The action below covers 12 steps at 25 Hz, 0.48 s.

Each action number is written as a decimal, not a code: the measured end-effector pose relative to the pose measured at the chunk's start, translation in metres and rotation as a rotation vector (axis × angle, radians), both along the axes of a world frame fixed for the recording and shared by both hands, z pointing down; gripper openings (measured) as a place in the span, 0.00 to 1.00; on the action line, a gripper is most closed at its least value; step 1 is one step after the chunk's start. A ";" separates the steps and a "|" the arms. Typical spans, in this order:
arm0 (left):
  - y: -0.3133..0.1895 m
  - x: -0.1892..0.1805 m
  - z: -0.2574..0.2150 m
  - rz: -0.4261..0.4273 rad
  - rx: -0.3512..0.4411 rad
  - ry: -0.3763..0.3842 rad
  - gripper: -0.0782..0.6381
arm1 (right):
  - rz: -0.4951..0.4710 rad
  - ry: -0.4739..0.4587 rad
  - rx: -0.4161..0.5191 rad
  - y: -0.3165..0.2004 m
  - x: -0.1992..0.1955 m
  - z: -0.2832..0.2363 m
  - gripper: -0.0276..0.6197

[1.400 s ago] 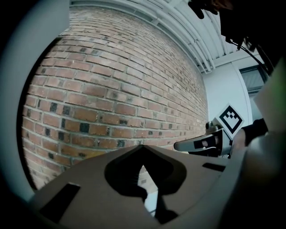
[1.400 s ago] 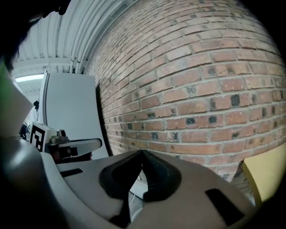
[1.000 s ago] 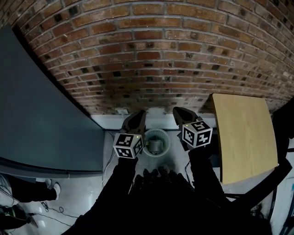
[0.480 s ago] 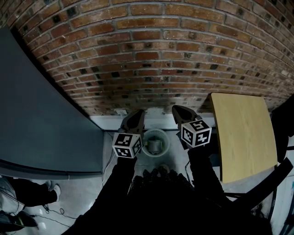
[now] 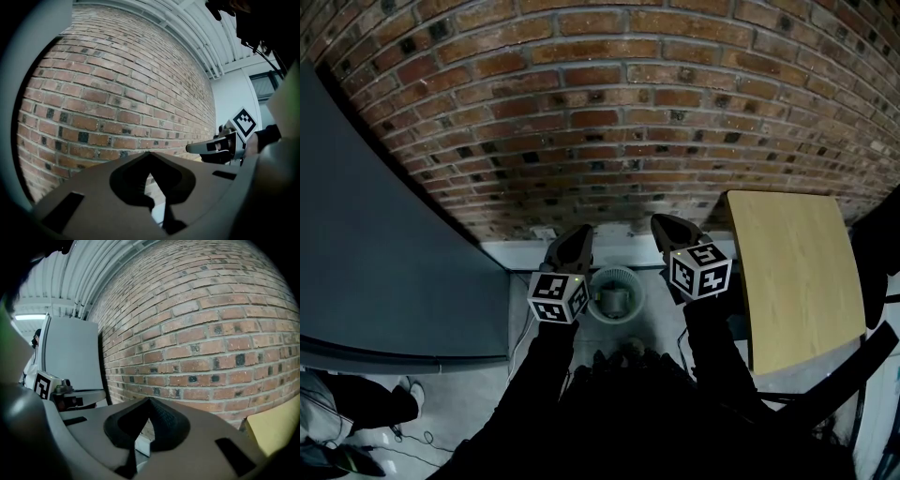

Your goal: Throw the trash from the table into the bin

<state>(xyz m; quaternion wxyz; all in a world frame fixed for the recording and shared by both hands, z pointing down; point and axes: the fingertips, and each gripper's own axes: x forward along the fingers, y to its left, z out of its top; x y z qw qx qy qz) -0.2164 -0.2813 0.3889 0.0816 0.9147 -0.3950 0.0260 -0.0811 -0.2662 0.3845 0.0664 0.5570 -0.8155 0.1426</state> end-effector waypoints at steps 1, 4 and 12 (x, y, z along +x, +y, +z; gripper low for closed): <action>-0.001 0.001 -0.001 0.001 0.004 0.004 0.12 | 0.003 0.001 0.002 -0.001 0.001 -0.001 0.06; -0.003 0.003 -0.005 0.007 0.010 0.008 0.12 | 0.017 0.010 0.013 -0.003 0.003 -0.004 0.06; -0.005 0.005 -0.002 0.012 0.006 -0.001 0.12 | 0.022 0.008 0.001 -0.005 0.008 -0.001 0.06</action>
